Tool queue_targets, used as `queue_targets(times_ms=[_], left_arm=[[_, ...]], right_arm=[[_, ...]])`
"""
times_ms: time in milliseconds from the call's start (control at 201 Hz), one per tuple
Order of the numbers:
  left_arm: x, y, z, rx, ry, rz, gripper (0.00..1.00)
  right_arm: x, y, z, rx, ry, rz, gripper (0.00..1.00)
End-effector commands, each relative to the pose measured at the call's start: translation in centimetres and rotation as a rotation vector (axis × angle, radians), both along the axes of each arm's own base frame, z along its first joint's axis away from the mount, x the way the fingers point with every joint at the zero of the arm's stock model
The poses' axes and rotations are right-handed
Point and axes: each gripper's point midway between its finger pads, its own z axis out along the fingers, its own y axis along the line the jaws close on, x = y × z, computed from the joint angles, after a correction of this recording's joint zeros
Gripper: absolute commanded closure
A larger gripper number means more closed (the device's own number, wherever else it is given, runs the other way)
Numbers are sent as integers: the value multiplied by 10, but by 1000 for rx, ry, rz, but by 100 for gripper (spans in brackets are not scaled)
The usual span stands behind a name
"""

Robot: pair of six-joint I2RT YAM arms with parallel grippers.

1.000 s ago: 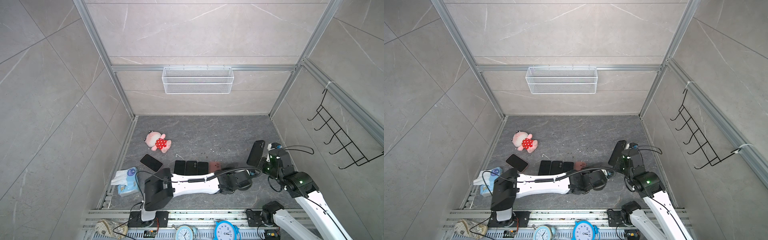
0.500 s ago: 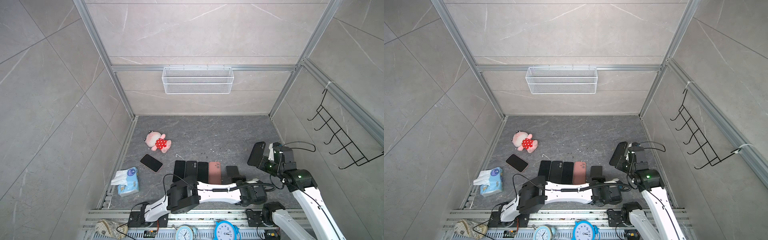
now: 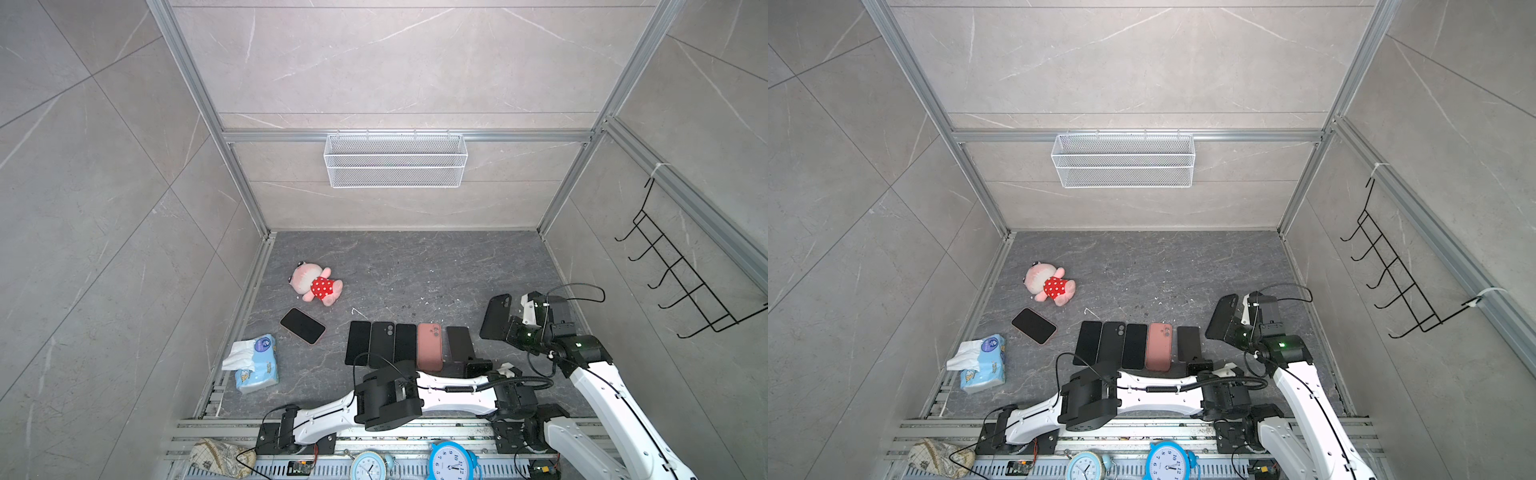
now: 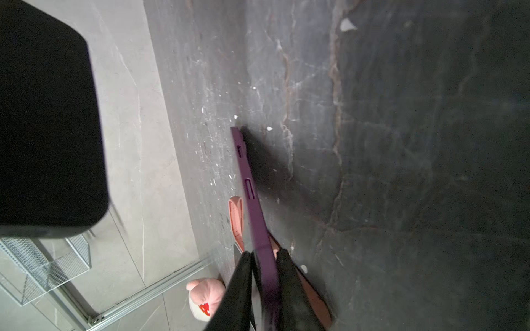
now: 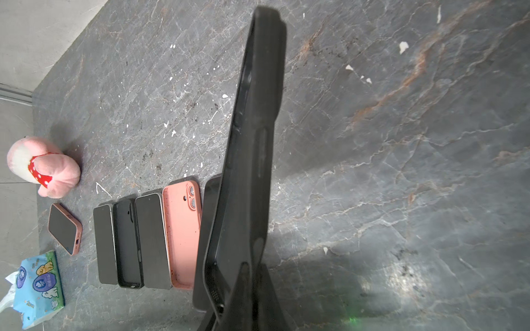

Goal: Take the phone out of the phone case
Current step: Place the phone at the middle-left of the table.

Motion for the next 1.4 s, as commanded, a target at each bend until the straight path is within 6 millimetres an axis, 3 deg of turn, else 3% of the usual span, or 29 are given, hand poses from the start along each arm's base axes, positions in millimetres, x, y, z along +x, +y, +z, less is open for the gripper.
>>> queue_targets(times_ms=[0, 149, 364, 508, 528, 613, 927, 1191, 1395], left_arm=[[-9, 10, -24, 36, 66, 13, 74], [-9, 9, -28, 15, 66, 13, 68], [-9, 6, -20, -59, 58, 22, 45], [-12, 9, -1, -145, 73, 51, 35], [-12, 9, 13, -187, 74, 56, 33], [-18, 17, 29, -257, 104, 75, 27], [-34, 65, 63, -499, 200, 150, 24], [-24, 112, 105, -703, 146, 218, 22], [-4, 155, 119, -805, 142, 313, 22]], right_arm=[[1, 4, -7, 32, 8, 1, 100], [-3, 4, -14, 35, 24, 2, 100], [-9, 2, -24, 19, 54, -3, 100], [-14, -3, -29, -3, 71, -18, 100], [-14, -3, -30, -3, 74, -20, 100], [-15, -3, -32, -1, 83, -23, 100], [-19, 3, -52, -30, 142, 7, 100], [-31, 13, -67, -185, 205, 68, 100], [-36, 15, -75, -302, 257, 97, 100]])
